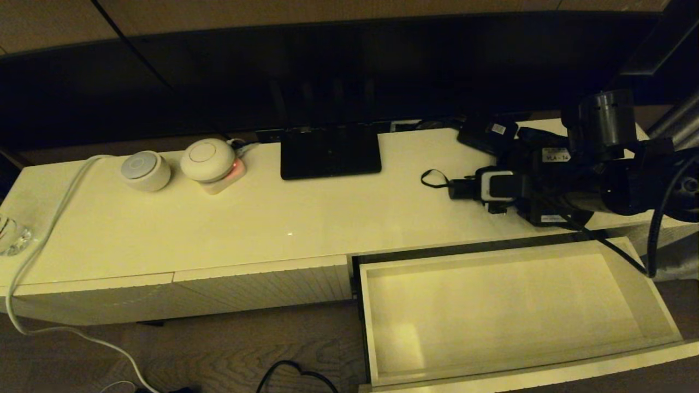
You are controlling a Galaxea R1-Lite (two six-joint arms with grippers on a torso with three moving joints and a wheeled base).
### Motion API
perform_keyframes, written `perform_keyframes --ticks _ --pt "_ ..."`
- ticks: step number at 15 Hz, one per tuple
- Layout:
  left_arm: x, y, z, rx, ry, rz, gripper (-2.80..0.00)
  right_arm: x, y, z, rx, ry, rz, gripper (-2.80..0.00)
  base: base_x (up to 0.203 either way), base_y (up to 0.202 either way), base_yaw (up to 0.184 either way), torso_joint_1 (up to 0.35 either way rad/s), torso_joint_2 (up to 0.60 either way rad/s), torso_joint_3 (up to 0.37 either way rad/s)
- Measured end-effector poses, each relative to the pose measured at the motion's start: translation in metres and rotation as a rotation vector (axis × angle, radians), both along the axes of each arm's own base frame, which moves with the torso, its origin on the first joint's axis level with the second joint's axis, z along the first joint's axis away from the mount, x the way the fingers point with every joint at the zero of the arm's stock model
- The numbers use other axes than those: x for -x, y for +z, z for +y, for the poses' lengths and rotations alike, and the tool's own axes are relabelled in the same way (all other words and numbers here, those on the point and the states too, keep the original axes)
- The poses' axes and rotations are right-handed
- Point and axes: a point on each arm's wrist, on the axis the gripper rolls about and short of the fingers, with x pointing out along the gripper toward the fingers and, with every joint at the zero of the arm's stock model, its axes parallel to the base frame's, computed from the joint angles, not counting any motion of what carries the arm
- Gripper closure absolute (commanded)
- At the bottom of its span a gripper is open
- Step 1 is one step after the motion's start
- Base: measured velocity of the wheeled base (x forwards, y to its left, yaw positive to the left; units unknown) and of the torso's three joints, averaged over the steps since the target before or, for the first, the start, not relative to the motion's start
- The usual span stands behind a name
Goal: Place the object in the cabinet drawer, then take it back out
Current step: Put the umbrella in the drawer
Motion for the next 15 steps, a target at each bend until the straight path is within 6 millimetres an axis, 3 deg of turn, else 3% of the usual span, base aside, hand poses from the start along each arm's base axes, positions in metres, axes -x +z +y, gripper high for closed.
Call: perform_keyframes --ticks 8,15 --pt "0.0 0.0 0.0 0.0 0.0 0.0 0.0 -0.013 0.004 0.001 0.021 0.013 -0.109 -2.8 0.0 0.0 0.0 0.0 0.0 0.0" --pt "0.0 0.0 0.0 0.0 0.0 0.0 0.0 -0.023 -0.01 0.002 0.014 0.005 -0.101 -2.8 0.0 0.0 0.0 0.0 0.0 0.0"
